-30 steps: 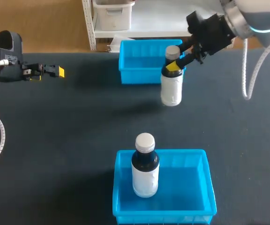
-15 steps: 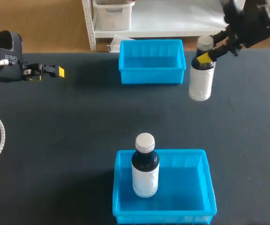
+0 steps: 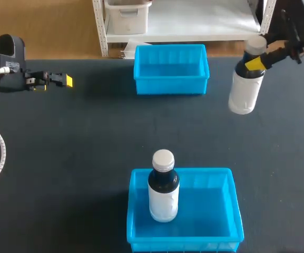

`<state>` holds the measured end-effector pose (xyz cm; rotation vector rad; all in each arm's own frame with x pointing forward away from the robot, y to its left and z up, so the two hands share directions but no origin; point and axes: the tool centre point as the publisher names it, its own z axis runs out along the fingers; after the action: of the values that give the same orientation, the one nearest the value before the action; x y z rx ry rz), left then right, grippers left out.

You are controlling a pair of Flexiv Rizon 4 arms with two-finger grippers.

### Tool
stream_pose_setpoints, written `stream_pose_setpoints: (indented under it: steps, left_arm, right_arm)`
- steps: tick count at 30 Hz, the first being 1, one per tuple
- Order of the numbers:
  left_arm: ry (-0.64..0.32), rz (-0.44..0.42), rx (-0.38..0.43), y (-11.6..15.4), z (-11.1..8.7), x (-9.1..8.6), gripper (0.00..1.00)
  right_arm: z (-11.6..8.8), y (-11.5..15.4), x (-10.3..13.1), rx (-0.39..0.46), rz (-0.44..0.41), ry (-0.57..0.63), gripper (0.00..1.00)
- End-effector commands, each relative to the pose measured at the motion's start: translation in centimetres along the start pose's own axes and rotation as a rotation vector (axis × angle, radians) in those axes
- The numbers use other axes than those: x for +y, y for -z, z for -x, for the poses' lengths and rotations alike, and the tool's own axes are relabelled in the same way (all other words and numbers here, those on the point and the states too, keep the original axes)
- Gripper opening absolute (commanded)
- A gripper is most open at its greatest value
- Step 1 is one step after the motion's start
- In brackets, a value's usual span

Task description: Pick up the bottle, and place it in the far bin if it is heavy, or in the near bin if it is light.

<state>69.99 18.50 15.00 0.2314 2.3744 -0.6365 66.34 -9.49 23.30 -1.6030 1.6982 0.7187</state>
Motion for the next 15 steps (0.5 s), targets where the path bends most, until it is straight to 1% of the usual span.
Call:
stream_pose_setpoints:
  steps: [1,6,11,15]
  left_arm:
    - [0.000,0.000,0.000,0.0,0.0,0.0,1.00]
    - [0.000,0.000,0.000,0.0,0.0,0.0,1.00]
    - [0.000,0.000,0.000,0.0,0.0,0.0,1.00]
    - [0.000,0.000,0.000,0.0,0.0,0.0,1.00]
  right_arm:
    - [0.9,0.9,2.4,-0.017,0.010,0.026,0.00]
    - [2.4,0.9,5.3,-0.041,0.057,0.066,0.00]
    - [4.0,0.5,8.8,-0.059,0.142,0.123,0.00]
    - [4.7,-0.5,11.1,-0.056,0.211,0.156,0.00]
